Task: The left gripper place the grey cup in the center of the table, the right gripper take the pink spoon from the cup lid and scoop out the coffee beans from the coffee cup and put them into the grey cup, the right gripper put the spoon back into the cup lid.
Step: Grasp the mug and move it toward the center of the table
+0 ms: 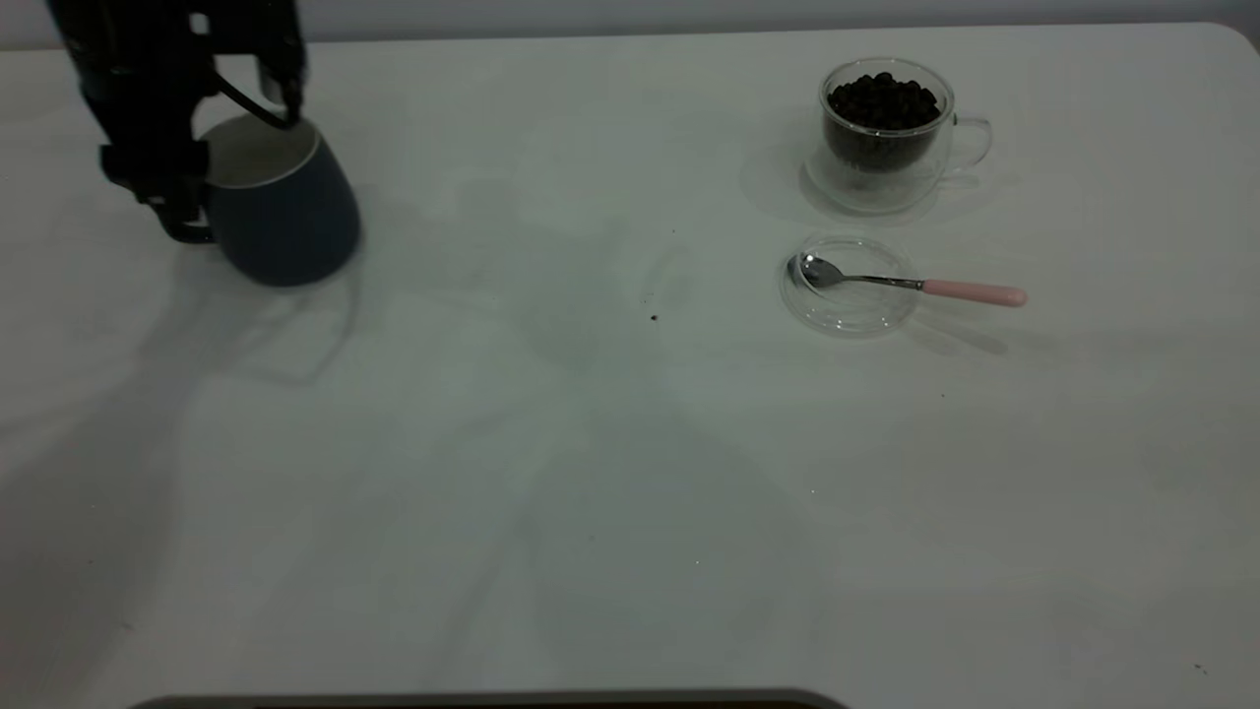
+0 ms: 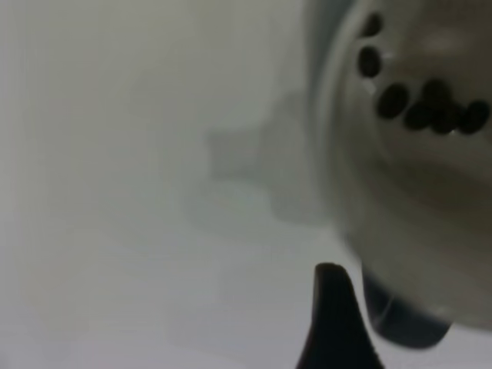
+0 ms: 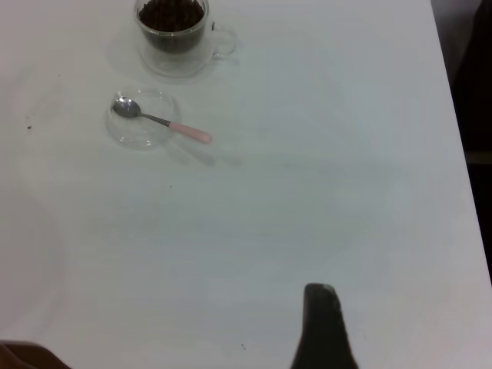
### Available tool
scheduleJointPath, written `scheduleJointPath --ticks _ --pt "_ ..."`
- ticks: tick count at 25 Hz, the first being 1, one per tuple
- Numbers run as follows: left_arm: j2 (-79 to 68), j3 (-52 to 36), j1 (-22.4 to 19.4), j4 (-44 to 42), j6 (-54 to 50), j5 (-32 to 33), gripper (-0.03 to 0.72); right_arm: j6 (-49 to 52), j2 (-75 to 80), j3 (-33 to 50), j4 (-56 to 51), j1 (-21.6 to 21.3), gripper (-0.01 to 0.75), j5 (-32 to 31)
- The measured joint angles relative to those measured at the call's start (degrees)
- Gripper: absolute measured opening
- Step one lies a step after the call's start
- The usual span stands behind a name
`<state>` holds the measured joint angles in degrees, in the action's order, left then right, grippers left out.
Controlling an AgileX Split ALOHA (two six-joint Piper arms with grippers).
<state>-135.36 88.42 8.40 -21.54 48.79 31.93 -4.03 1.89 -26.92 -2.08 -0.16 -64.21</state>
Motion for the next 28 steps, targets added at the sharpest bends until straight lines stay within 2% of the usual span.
scheduleJointPath --ticks 8,19,23,28 --pt "-0.87 0.01 7.52 0.12 0.48 -2.06 0.567 0.0 0.0 0.0 0.0 0.0 0.58 0.0" --pt "-1.11 0.01 19.87 1.3 -3.76 -11.21 0.567 0.0 0.0 0.0 0.0 0.0 0.58 -0.05" --pt "-1.04 0.01 22.28 1.3 -6.28 -11.83 0.567 0.0 0.0 0.0 0.0 0.0 0.58 -0.05" --pt "3.75 0.01 22.82 1.3 -10.19 -8.03 0.567 0.0 0.0 0.0 0.0 0.0 0.58 -0.05"
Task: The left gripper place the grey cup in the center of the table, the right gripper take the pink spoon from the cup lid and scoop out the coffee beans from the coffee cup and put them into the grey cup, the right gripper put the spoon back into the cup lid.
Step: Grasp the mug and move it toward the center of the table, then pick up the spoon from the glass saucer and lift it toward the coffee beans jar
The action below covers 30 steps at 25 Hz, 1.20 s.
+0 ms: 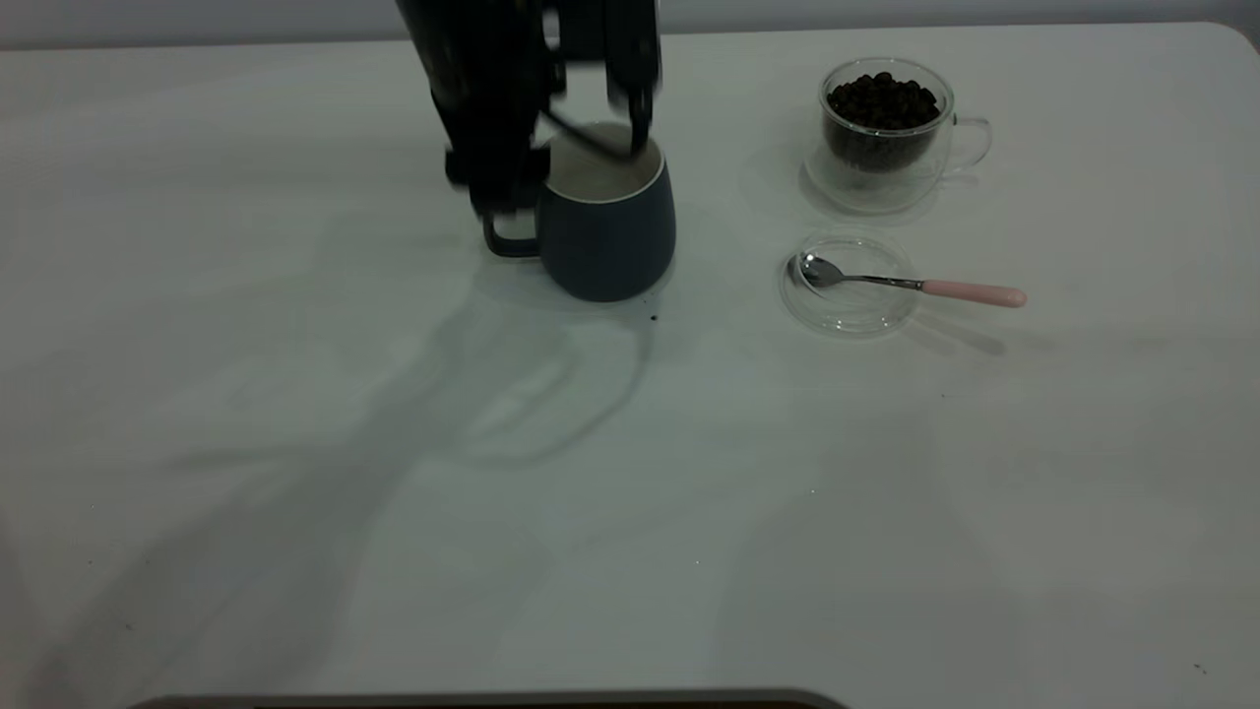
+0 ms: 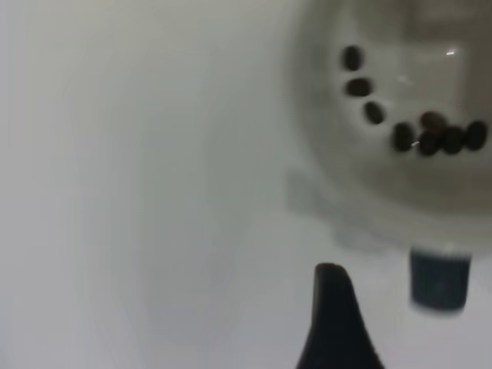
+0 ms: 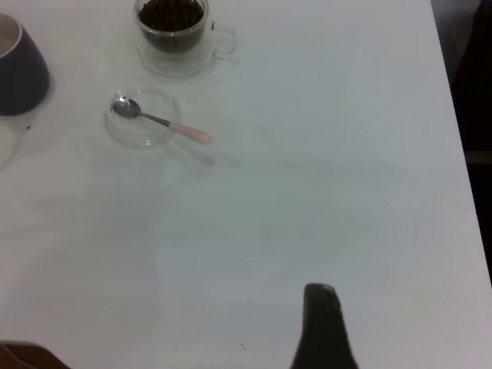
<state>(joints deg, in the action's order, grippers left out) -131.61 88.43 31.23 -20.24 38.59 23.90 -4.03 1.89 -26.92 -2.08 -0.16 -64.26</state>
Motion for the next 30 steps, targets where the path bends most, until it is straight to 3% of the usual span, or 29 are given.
scheduleJointPath --ticks 5,10,15,20,25,30 --pt "10.89 0.0 0.0 0.0 -10.23 8.27 0.567 0.0 0.0 0.0 0.0 0.0 0.58 0.0" --pt "23.64 0.0 0.0 -0.77 -23.94 22.57 0.567 0.0 0.0 0.0 0.0 0.0 0.58 0.0" --pt "35.46 0.0 0.0 -6.48 -38.22 33.44 0.567 0.0 0.0 0.0 0.0 0.0 0.58 0.0" --pt "45.72 0.0 0.0 -12.27 -44.82 43.1 0.567 0.0 0.0 0.0 0.0 0.0 0.58 0.0" --pt "53.74 -0.82 0.0 -11.69 -49.25 43.1 0.567 0.0 0.0 0.0 0.0 0.0 0.58 0.0" --pt "64.32 -7.52 0.0 -5.27 -51.09 43.1 0.567 0.0 0.0 0.0 0.0 0.0 0.58 0.0"
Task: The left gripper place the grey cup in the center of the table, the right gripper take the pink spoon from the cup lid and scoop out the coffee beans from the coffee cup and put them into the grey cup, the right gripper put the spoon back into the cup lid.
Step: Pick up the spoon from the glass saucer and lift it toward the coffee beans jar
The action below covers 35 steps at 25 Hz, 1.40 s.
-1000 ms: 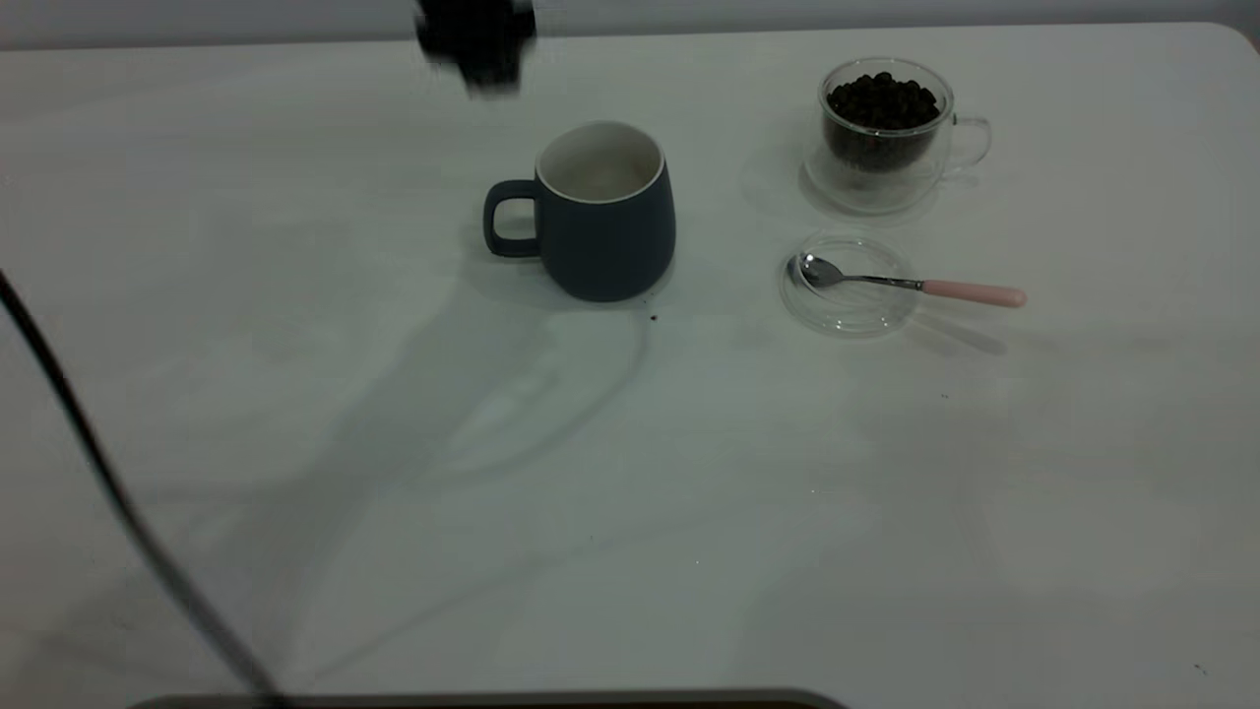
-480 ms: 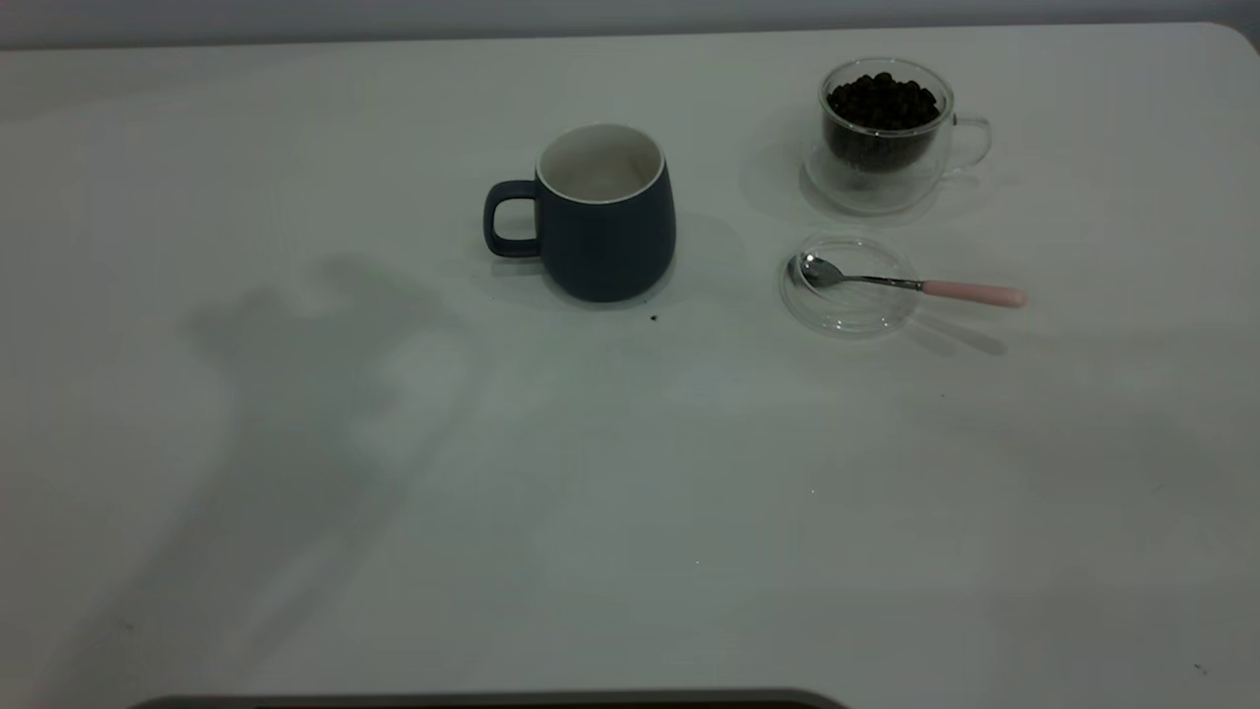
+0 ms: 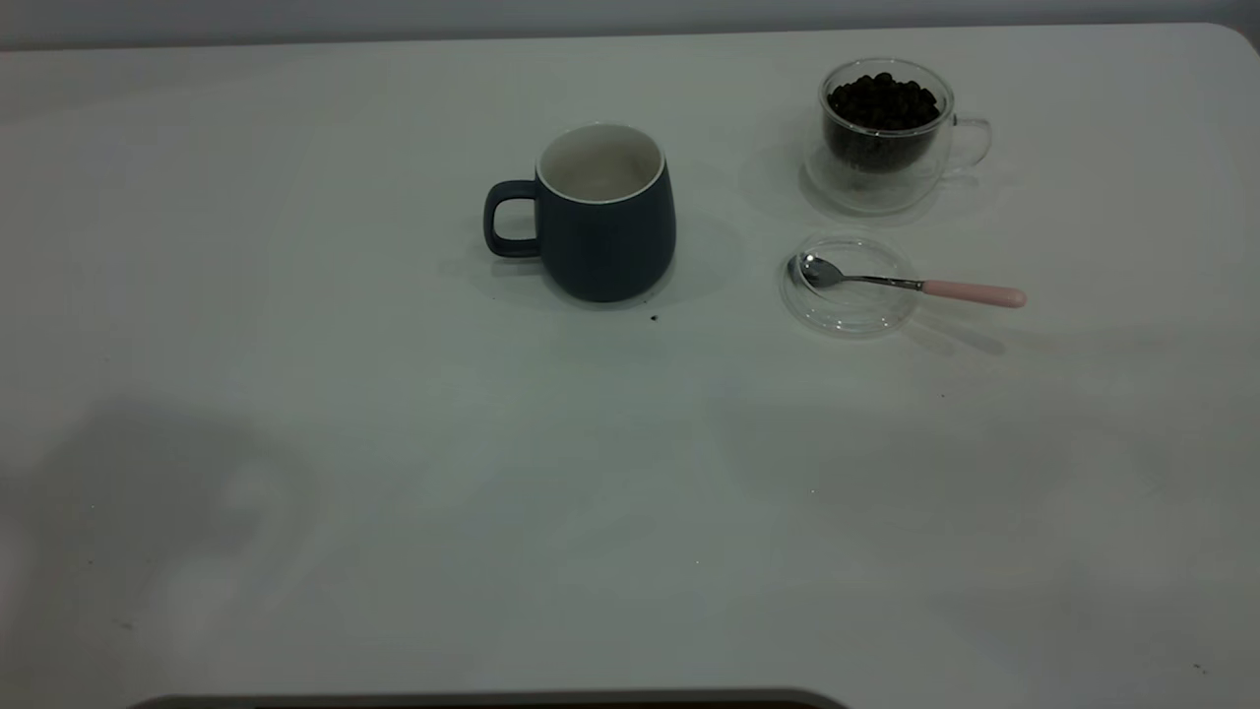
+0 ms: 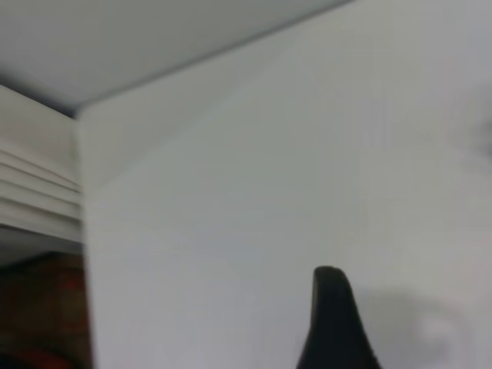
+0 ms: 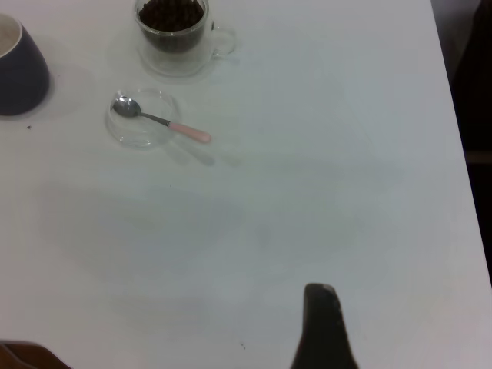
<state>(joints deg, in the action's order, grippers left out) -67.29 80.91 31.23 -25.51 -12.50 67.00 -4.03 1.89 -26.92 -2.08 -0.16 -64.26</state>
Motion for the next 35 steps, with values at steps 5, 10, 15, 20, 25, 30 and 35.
scheduleJointPath --ticks 5,10,15,20,25,30,35 --pt "11.92 -11.62 0.0 4.48 -0.29 0.0 0.567 0.0 0.0 0.0 0.0 0.0 0.58 0.0" --pt "23.93 -24.72 0.0 6.91 -0.47 0.0 0.567 0.0 0.0 0.0 0.0 0.0 0.58 0.0" --pt "36.23 -37.54 0.0 15.94 5.73 -0.2 0.567 0.0 0.0 0.0 0.0 0.0 0.58 0.0" --pt "47.42 -46.97 0.0 25.9 15.58 -0.27 0.567 0.0 0.0 0.0 0.0 0.0 0.58 0.0" --pt "56.06 -51.91 0.0 28.76 18.52 -0.57 0.567 0.0 0.0 0.0 0.0 0.0 0.58 0.0" --pt "60.34 -53.0 0.0 28.87 17.58 -1.81 0.567 0.0 0.0 0.0 0.0 0.0 0.58 -0.05" --pt "60.8 -53.0 0.0 28.87 16.34 -1.92 0.567 0.0 0.0 0.0 0.0 0.0 0.58 -0.05"
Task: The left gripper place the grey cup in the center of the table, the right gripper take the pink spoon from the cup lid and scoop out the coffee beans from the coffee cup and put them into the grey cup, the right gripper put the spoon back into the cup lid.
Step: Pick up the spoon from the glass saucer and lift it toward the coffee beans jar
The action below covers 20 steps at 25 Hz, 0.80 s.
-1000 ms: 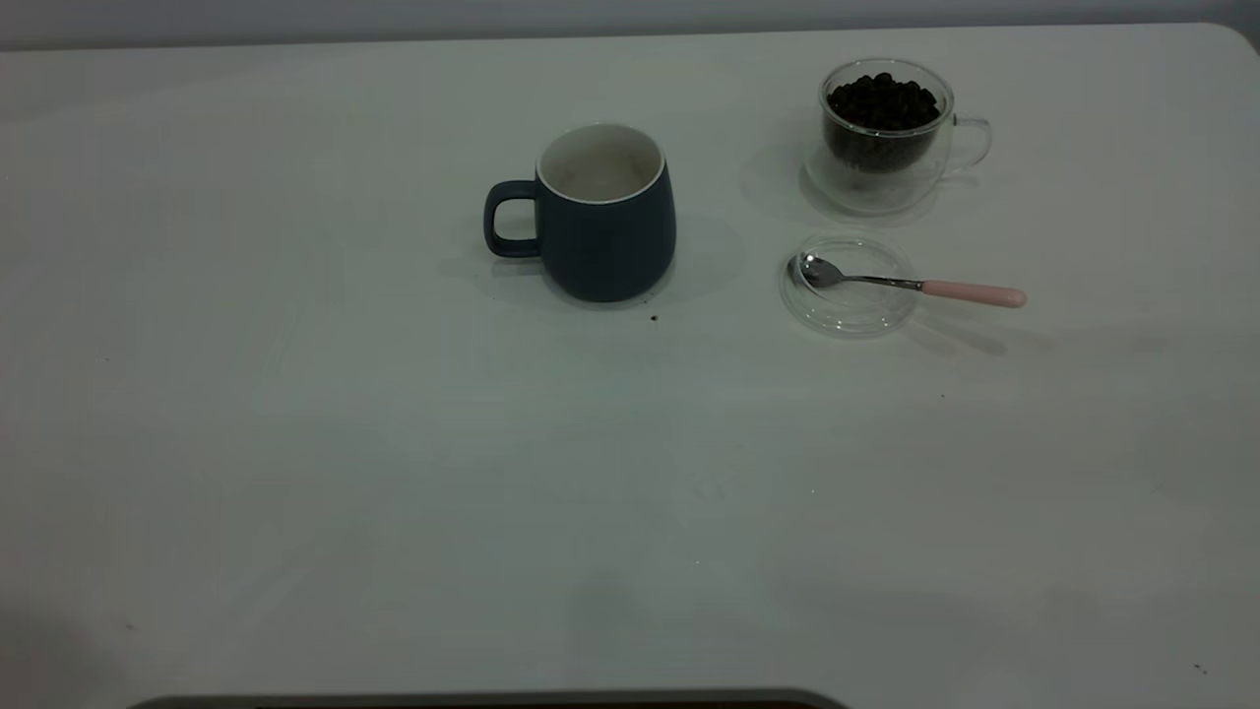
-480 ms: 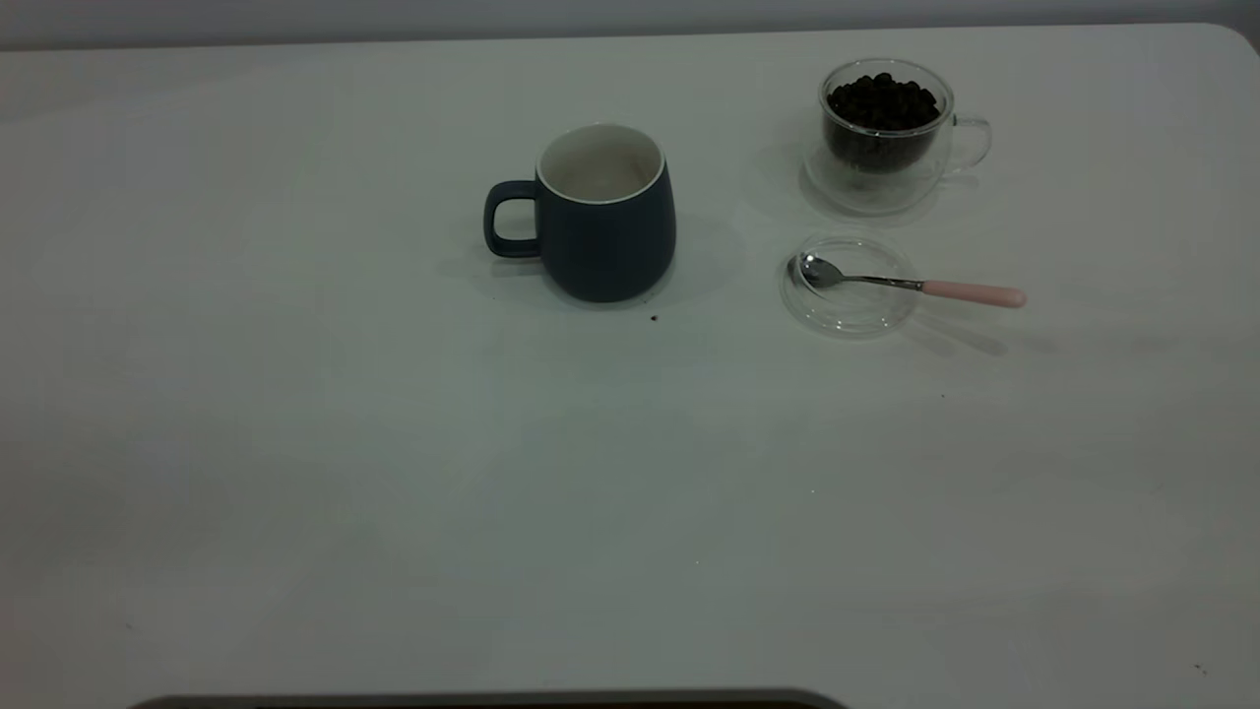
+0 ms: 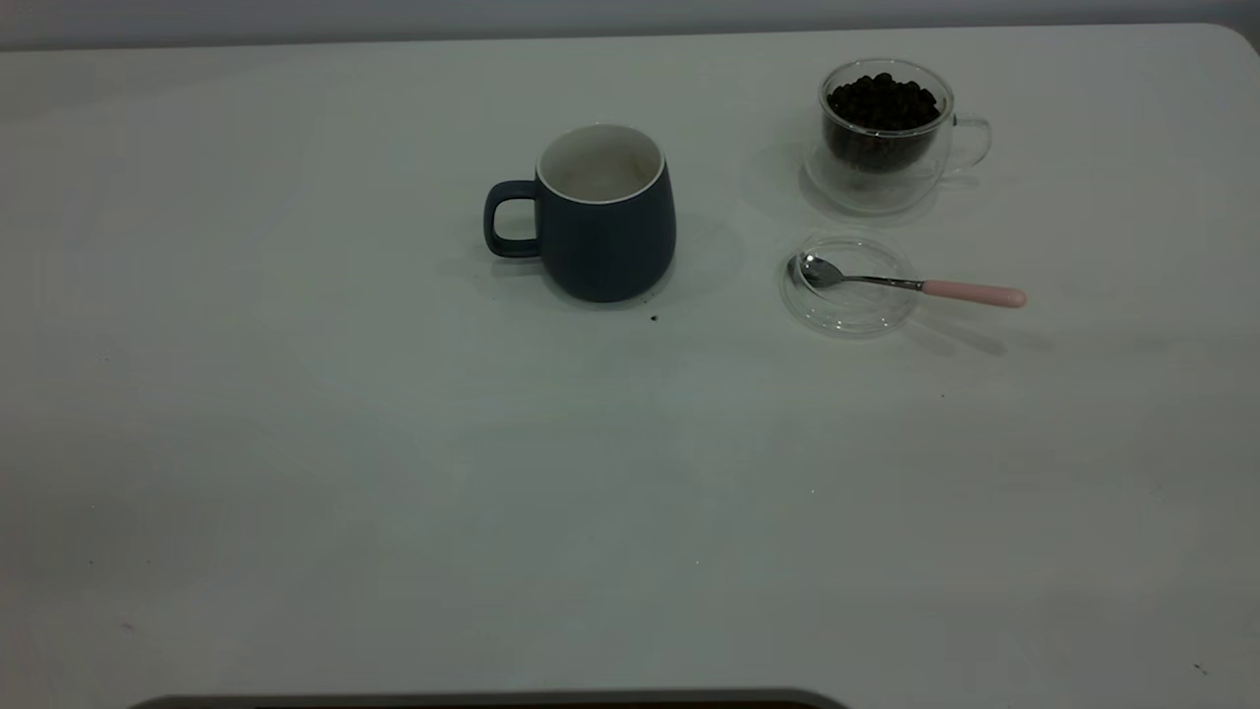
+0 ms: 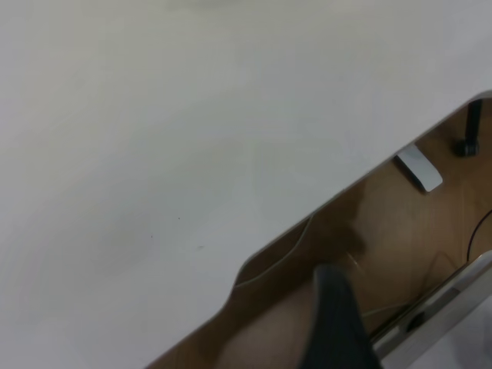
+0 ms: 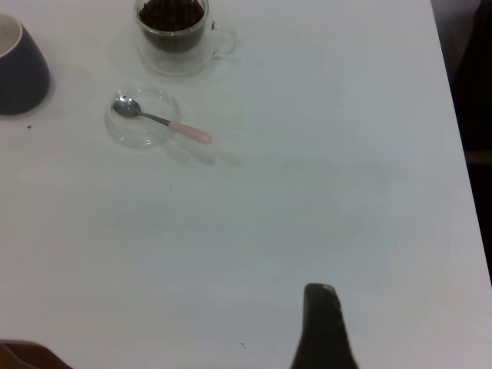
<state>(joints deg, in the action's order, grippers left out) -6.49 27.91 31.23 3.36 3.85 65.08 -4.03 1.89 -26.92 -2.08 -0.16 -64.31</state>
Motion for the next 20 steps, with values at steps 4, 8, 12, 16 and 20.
scheduleJointPath --ticks 4,8,12,16,20 --pt "0.0 0.0 0.0 -0.06 0.0 0.0 0.567 0.0 0.0 0.0 0.0 0.0 0.58 0.0" --pt "0.0 0.0 0.0 -1.08 -0.12 0.0 0.567 0.0 0.0 0.0 0.0 0.0 0.58 0.0" --pt "0.0 0.0 -0.66 -2.0 -0.23 0.0 0.567 0.0 0.0 0.0 0.0 0.0 0.58 0.0" --pt "0.0 0.0 -9.16 -2.17 -0.23 0.0 0.567 0.0 0.0 0.0 0.0 0.0 0.58 0.0" --pt "0.96 0.0 -19.47 -2.31 -0.23 -0.05 0.567 0.0 0.0 0.0 0.0 0.0 0.58 0.0"
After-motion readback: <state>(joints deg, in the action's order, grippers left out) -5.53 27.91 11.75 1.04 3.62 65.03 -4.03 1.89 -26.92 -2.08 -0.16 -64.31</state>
